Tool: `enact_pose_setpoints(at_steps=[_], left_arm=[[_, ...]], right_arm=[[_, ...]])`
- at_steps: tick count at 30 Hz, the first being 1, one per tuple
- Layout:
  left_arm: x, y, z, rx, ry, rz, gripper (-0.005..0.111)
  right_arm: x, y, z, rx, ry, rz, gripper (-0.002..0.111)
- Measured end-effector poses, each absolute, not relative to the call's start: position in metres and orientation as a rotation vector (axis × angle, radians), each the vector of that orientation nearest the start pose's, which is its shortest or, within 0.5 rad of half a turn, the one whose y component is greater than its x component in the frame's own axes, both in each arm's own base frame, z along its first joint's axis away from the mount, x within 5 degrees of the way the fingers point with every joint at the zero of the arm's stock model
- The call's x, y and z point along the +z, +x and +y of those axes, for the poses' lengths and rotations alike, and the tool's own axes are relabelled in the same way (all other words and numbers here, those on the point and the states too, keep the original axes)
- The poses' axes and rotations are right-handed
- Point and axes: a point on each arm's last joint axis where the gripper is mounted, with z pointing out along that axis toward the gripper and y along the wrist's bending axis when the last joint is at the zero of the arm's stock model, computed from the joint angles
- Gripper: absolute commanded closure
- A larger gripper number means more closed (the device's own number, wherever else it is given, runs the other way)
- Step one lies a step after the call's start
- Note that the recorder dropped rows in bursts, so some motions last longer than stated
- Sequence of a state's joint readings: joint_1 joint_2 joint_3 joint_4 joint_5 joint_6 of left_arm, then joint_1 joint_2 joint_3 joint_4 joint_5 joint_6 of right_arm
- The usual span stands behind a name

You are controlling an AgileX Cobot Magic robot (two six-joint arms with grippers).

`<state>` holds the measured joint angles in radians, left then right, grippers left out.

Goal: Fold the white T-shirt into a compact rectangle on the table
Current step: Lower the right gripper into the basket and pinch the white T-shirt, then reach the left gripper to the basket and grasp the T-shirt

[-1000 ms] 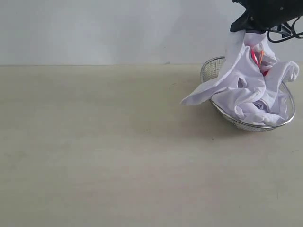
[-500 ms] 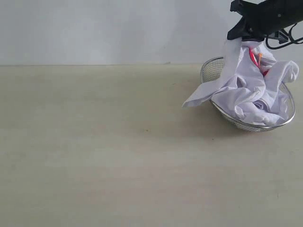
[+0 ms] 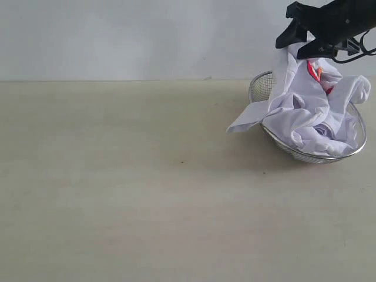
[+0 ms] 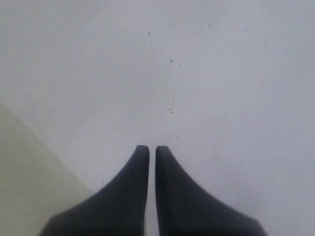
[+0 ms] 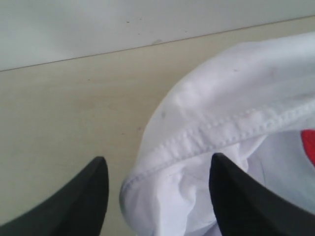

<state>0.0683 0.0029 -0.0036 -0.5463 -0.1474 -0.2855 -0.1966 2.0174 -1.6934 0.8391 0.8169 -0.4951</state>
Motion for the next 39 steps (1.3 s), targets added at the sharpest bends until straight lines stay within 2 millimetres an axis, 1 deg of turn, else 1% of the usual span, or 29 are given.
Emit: enact_pose_setpoints(at_steps=[4, 7, 9, 11, 13, 15, 16, 19, 21, 24, 26, 27, 29, 30, 33, 35, 36, 37, 39], left_arm=[[0.221, 0.055, 0.008, -0.622, -0.679, 1.263, 0.102], [0.210, 0.057, 0.001, -0.652, -0.680, 1.416, 0.102], [0.206, 0.058, -0.002, -0.632, -0.653, 1.498, 0.102], [0.209, 0.060, -0.003, -0.605, -0.628, 1.549, 0.102], [0.216, 0.064, -0.004, -0.578, -0.609, 1.589, 0.101], [0.224, 0.070, -0.004, -0.546, -0.584, 1.634, 0.093], [0.229, 0.073, -0.004, -0.521, -0.562, 1.662, 0.087], [0.243, 0.088, -0.006, -0.483, -0.501, 1.763, 0.062], [0.250, 0.103, -0.008, -0.491, -0.466, 1.843, 0.053], [0.264, 0.130, -0.016, -0.546, -0.371, 1.940, 0.053], [0.271, 0.152, -0.023, -0.621, -0.278, 1.989, 0.054], [0.273, 0.162, -0.027, -0.650, -0.210, 2.001, 0.054], [0.279, 0.188, -0.033, -0.743, -0.124, 1.991, 0.054], [0.279, 0.202, -0.035, -0.782, -0.114, 1.990, 0.054], [0.285, 0.242, -0.037, -0.840, -0.045, 1.964, 0.053], [0.286, 0.270, -0.039, -0.884, -0.009, 1.959, 0.051], [0.286, 0.280, -0.042, -0.897, 0.017, 1.958, 0.050], [0.286, 0.297, -0.046, -0.914, 0.048, 1.958, 0.050], [0.284, 0.318, -0.059, -0.940, 0.109, 1.966, 0.049]], right_arm=[[0.265, 0.456, -0.041, 0.674, 0.171, 2.352, 0.054], [0.265, 0.456, -0.040, 0.680, 0.175, 2.359, 0.054], [0.264, 0.455, -0.041, 0.672, 0.165, 2.371, 0.053], [0.263, 0.454, -0.041, 0.664, 0.158, 2.386, 0.044], [0.262, 0.454, -0.041, 0.656, 0.156, 2.399, 0.031], [0.261, 0.453, -0.042, 0.652, 0.166, 2.415, 0.024], [0.261, 0.452, -0.042, 0.647, 0.172, 2.425, 0.023], [0.258, 0.450, -0.043, 0.626, 0.191, 2.462, 0.026], [0.257, 0.448, -0.045, 0.607, 0.194, 2.485, 0.029], [0.261, 0.444, -0.045, 0.578, 0.185, 2.510, 0.029], [0.266, 0.440, -0.045, 0.573, 0.172, 2.520, 0.029], [0.270, 0.438, -0.045, 0.573, 0.167, 2.522, 0.029], [0.277, 0.434, -0.048, 0.579, 0.167, 2.521, 0.029], [0.280, 0.432, -0.050, 0.582, 0.175, 2.520, 0.029], [0.291, 0.424, -0.064, 0.582, 0.214, 2.501, 0.029], [0.298, 0.418, -0.078, 0.572, 0.255, 2.486, 0.029], [0.300, 0.415, -0.084, 0.567, 0.269, 2.482, 0.029], [0.302, 0.412, -0.093, 0.560, 0.299, 2.472, 0.029], [0.304, 0.408, -0.105, 0.549, 0.332, 2.464, 0.029]])
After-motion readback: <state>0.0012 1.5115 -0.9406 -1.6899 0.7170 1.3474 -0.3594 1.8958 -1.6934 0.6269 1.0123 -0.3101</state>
